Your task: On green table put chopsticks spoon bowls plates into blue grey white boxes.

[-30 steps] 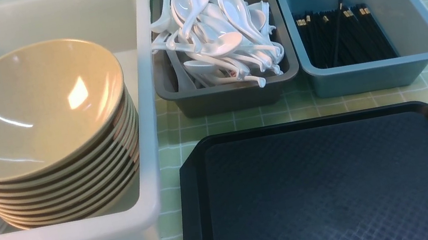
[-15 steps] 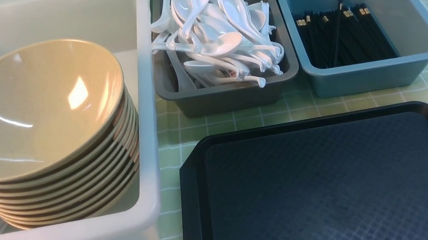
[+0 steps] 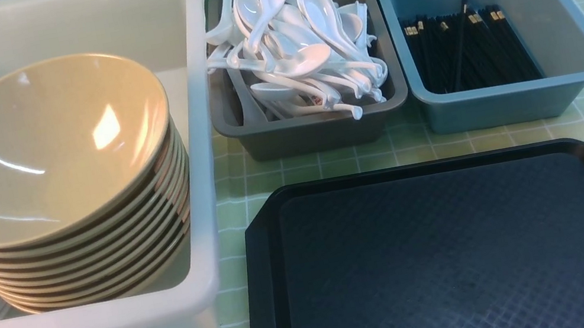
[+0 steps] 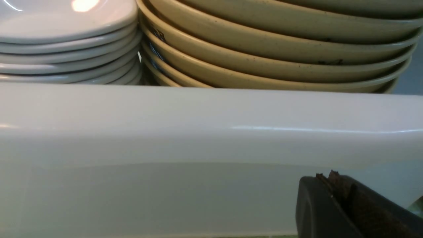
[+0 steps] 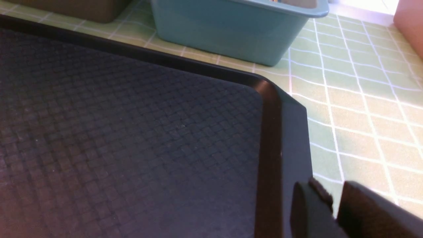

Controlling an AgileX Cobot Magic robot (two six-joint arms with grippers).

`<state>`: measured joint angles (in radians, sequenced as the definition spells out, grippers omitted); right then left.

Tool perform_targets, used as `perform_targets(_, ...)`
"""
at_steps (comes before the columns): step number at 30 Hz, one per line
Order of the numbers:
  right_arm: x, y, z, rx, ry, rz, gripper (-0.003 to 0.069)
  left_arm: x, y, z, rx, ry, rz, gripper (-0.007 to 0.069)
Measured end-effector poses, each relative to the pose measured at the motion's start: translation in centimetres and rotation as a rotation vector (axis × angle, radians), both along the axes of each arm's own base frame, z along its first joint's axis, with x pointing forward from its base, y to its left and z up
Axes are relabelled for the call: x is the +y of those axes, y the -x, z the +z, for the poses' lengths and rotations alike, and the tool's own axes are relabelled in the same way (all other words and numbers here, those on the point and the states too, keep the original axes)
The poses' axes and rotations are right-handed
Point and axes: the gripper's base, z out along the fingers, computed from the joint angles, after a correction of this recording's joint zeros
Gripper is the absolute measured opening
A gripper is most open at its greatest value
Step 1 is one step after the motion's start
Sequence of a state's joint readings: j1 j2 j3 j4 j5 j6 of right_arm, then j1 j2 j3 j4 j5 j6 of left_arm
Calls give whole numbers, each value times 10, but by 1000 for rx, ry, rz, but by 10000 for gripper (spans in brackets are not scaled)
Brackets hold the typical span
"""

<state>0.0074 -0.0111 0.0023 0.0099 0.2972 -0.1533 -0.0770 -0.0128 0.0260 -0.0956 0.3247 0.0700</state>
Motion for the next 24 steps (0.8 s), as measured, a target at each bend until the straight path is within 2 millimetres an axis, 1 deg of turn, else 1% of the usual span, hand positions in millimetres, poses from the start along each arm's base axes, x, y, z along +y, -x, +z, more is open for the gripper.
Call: perform_targets(24, 0, 0, 0, -1, 0, 0, 155, 0, 0, 0, 0, 0, 0, -1)
